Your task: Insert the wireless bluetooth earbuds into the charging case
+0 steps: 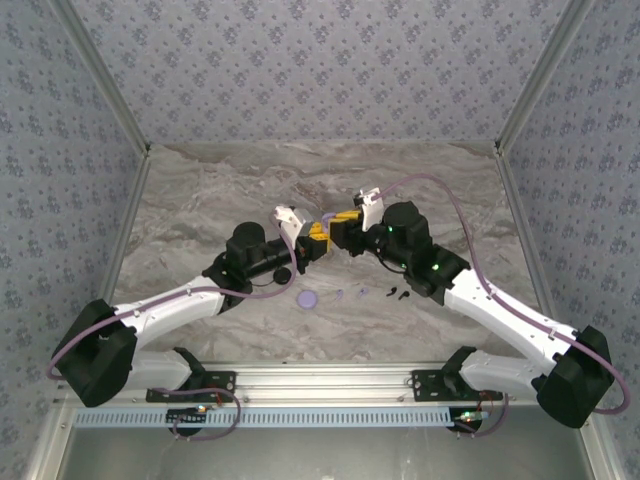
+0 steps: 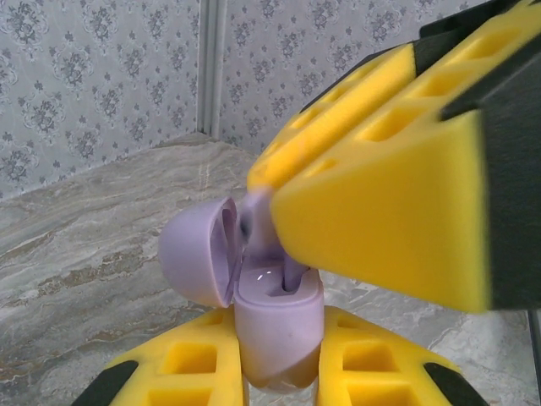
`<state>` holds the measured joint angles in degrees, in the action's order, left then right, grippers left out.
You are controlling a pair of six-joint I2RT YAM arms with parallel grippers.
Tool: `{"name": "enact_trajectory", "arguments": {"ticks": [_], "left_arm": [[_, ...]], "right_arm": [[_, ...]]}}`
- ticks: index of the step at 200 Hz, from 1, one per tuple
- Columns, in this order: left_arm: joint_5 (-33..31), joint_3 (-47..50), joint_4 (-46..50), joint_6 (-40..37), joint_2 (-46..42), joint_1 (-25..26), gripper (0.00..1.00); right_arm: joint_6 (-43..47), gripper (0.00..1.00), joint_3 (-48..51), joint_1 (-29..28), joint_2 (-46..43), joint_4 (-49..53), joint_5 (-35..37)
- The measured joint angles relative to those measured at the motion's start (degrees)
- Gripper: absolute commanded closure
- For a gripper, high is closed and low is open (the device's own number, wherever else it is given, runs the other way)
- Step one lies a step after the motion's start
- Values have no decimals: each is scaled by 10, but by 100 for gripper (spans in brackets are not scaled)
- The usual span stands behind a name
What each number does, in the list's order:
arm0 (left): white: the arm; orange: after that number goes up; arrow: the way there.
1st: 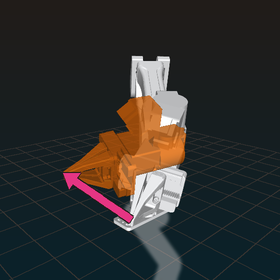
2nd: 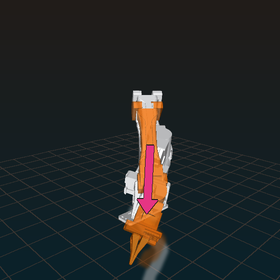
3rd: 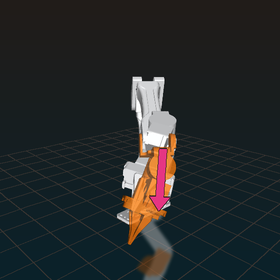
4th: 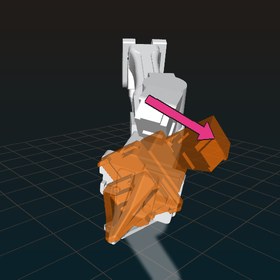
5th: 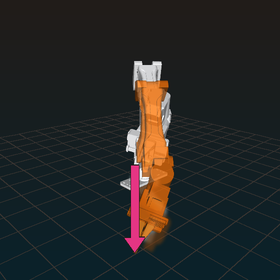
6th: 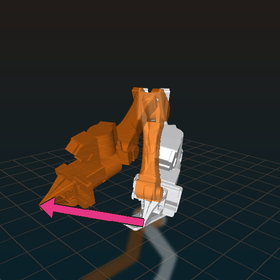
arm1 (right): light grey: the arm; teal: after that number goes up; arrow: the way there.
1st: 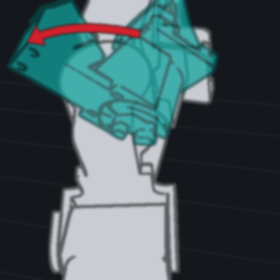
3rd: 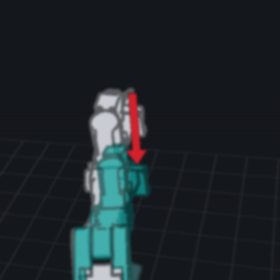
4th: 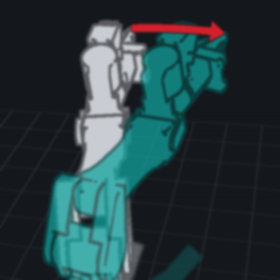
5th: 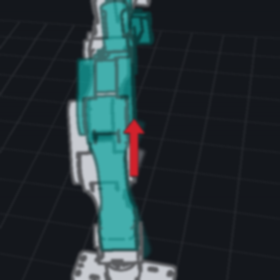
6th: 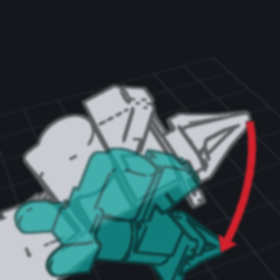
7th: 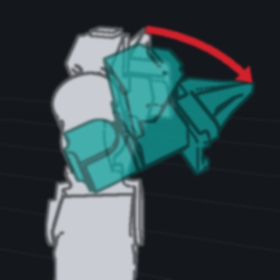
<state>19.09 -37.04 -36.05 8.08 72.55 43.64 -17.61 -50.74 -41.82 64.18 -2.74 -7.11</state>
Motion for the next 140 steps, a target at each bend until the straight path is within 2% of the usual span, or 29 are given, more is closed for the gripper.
{"name": "enact_trajectory", "arguments": {"ticks": [60,82,93,140], "left_arm": [[5,0,-8,0,0,0,100],[12,0,-16,0,0,0,100],[14,0,-18,0,0,0,100],[35,0,-40,-13,-4,0,100]], "right_arm": [[-12,24,-28,51,-30,26,-57],[-24,15,-40,86,-49,31,-95],[-27,14,-47,101,-52,38,-116],[-7,1,-165,143,-8,195,-202]]}}
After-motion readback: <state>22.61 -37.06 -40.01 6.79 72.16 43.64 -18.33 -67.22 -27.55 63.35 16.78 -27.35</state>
